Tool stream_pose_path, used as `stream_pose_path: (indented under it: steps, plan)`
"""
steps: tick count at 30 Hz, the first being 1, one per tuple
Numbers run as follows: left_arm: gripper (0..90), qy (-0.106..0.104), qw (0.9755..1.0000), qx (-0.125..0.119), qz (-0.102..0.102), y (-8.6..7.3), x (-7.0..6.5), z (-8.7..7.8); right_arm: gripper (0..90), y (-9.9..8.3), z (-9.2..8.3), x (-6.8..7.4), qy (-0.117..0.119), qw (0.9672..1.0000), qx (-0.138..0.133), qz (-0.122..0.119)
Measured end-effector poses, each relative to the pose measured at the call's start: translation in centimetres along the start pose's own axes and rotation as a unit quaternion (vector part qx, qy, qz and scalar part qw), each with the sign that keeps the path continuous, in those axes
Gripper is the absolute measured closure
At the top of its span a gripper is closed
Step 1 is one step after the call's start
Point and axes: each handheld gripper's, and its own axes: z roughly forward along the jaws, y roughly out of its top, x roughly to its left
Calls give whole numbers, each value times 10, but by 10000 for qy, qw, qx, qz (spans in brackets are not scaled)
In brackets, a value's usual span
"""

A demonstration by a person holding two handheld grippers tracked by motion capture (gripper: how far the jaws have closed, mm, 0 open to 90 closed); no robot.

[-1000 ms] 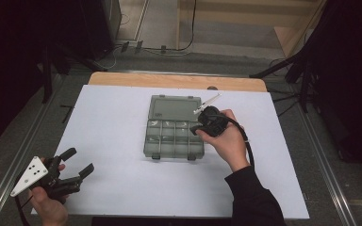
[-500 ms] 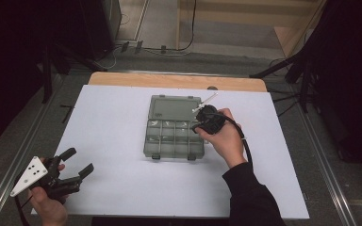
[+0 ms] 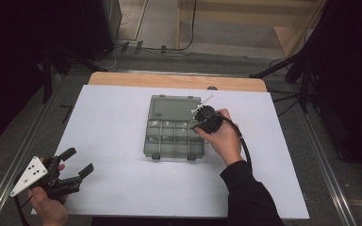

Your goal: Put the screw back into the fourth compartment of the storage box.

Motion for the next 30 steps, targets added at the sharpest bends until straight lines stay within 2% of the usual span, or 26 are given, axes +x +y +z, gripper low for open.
stream_pose_path:
  steps: [7, 8, 9, 18, 22, 28, 30]
  plan:
    - [133, -3, 10000, 0, 4, 0, 0, 0, 887, -1, 5, -1, 37, 10000, 55, 11]
    - [133, -3, 10000, -5, -6, 0, 0, 0, 819, -1, 5, -2, 142, 9999, 46, 41]
    - [133, -2, 10000, 0, 6, 0, 0, 0, 793, -1, 5, -2, 180, 9998, 55, 55]
    - [133, -5, 10000, 1, 9, 0, 0, 0, 683, -6, -7, -1, 313, 9992, -212, 138]
    - [133, -22, 10000, 3, 7, 0, -1, 0, 538, -14, -12, -1, 385, 9981, -358, 306]
    - [133, -25, 10000, 13, 14, 0, -1, 1, 449, -24, -17, 0, 415, 9970, -538, 382]
    - [133, -22, 10000, 18, 19, 0, -1, 1, 376, -29, -21, 2, 408, 9958, -680, 447]
